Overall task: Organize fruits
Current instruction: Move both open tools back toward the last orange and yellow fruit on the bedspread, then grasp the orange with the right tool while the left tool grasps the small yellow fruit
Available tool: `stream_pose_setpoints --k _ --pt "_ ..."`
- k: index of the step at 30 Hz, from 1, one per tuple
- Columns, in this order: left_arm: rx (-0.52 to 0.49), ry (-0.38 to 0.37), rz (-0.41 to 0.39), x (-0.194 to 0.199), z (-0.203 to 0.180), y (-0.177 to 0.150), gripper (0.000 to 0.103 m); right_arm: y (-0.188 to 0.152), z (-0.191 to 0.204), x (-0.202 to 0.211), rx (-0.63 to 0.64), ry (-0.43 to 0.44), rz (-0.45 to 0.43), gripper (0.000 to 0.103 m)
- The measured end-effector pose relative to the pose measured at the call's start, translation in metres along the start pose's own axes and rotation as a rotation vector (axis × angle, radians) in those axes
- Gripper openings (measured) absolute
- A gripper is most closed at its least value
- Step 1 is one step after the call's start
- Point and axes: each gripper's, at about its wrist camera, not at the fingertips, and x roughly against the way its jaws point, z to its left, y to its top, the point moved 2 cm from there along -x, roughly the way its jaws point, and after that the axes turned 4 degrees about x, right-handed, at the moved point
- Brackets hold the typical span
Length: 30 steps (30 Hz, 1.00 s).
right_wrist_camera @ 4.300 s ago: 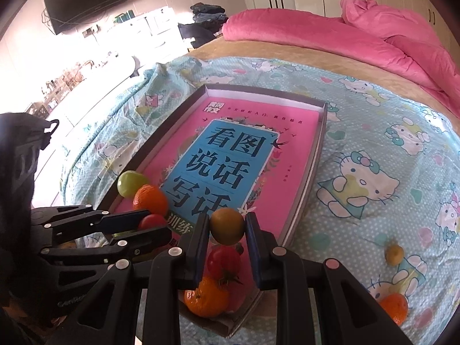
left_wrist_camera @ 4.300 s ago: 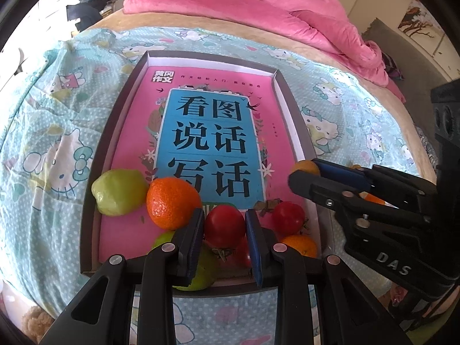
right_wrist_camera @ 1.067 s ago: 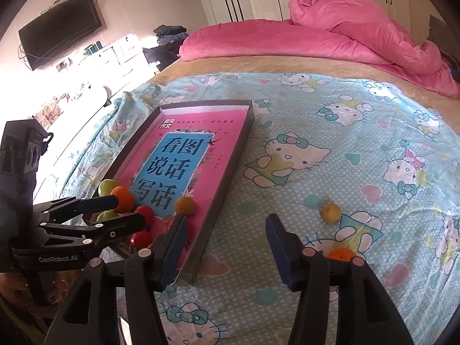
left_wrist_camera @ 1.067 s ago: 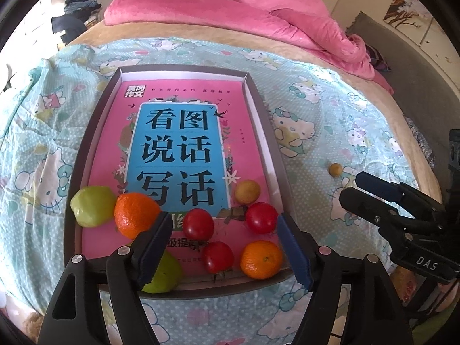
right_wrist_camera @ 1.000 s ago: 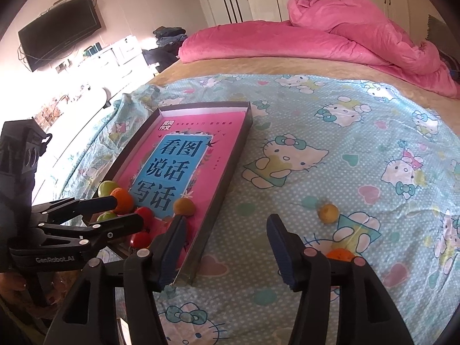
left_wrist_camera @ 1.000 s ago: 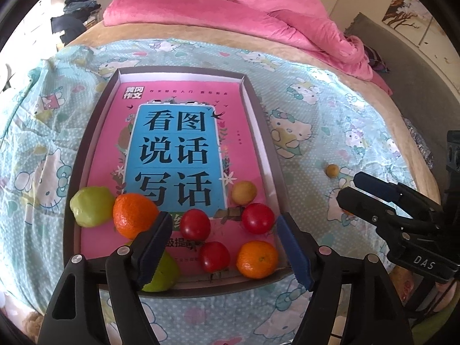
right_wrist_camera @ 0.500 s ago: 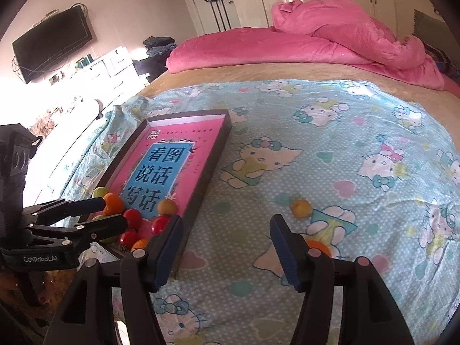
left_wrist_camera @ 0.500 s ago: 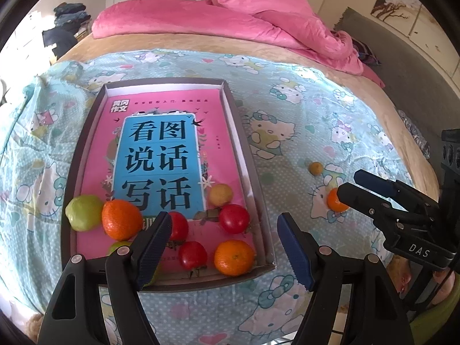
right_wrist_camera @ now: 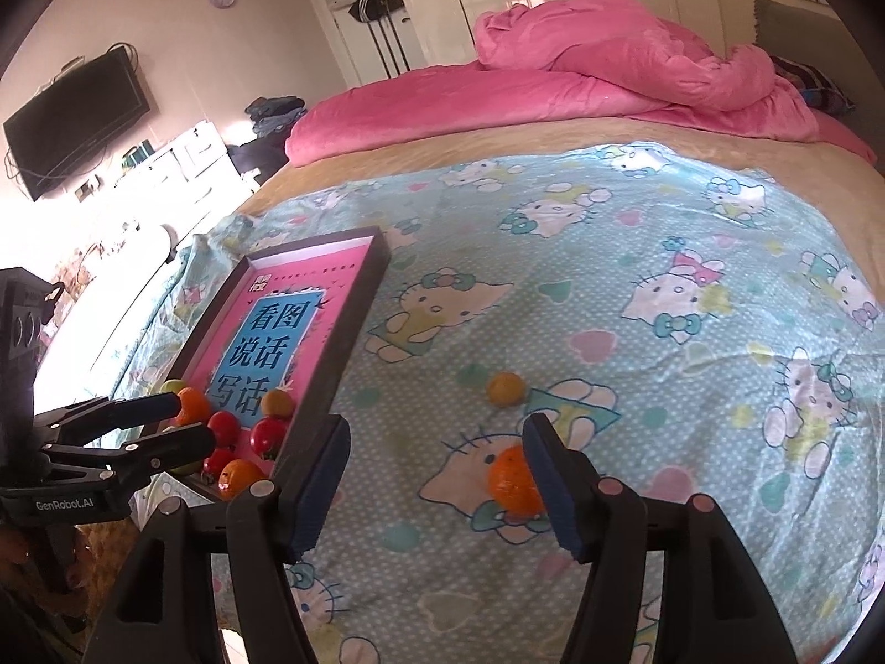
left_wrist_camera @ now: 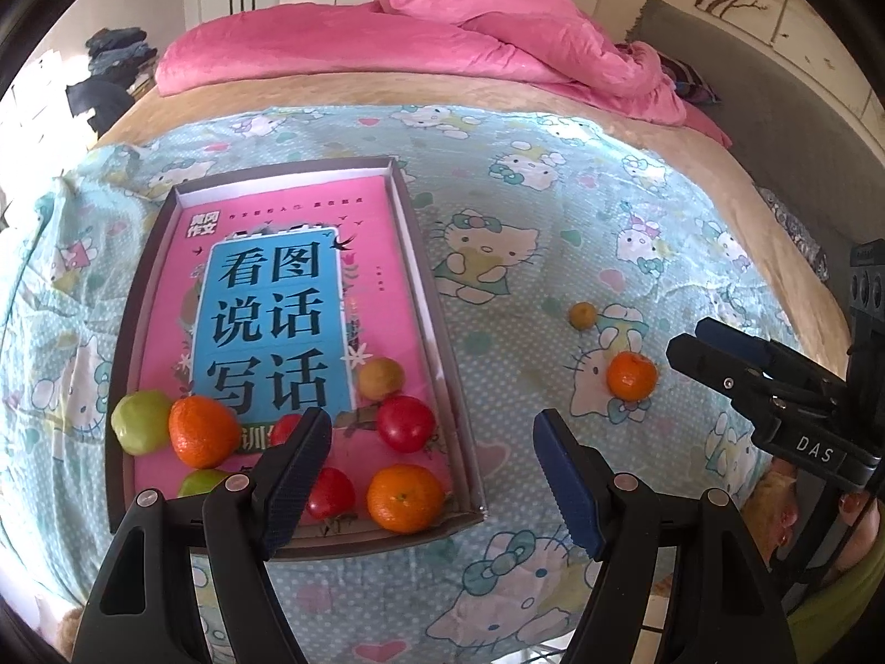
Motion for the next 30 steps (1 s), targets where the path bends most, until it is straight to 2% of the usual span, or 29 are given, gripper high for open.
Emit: stream_pose_setpoints --k 11,18,30 --pt "-0.035 0.003 0.02 -0.008 -0.023 0.002 0.077 -0.009 -0.017 -0.003 -0.023 0.012 0.012 0.067" --pt "-0.052 -0.011 0.036 -0.02 -0.039 0.008 0.077 -0.019 -0.021 -0.018 -0.02 0.015 0.055 0.067" --pt "-0.052 -0.041 0.089 -0.059 -0.064 0.02 0.077 -0.036 -0.023 -0.044 0.023 -0.039 0.109 0.066"
